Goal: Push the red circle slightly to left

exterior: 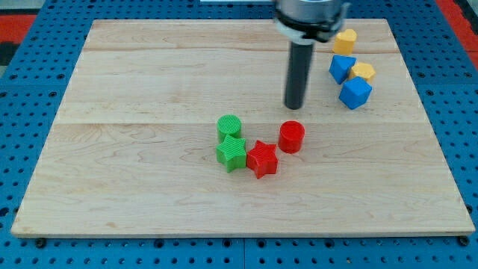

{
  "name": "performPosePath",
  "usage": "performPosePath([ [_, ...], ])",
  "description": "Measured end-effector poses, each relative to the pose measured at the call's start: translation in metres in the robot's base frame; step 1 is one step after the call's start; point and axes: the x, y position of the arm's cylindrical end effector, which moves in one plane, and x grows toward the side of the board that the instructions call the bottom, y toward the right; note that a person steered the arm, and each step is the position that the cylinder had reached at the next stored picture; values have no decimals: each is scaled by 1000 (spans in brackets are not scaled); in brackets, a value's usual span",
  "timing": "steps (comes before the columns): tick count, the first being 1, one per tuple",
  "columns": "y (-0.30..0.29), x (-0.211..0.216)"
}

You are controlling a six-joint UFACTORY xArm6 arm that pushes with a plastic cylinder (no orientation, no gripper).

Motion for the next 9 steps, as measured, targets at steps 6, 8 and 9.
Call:
performPosePath([
  [6, 55, 49],
  [8, 22, 89],
  [9, -22, 89],
])
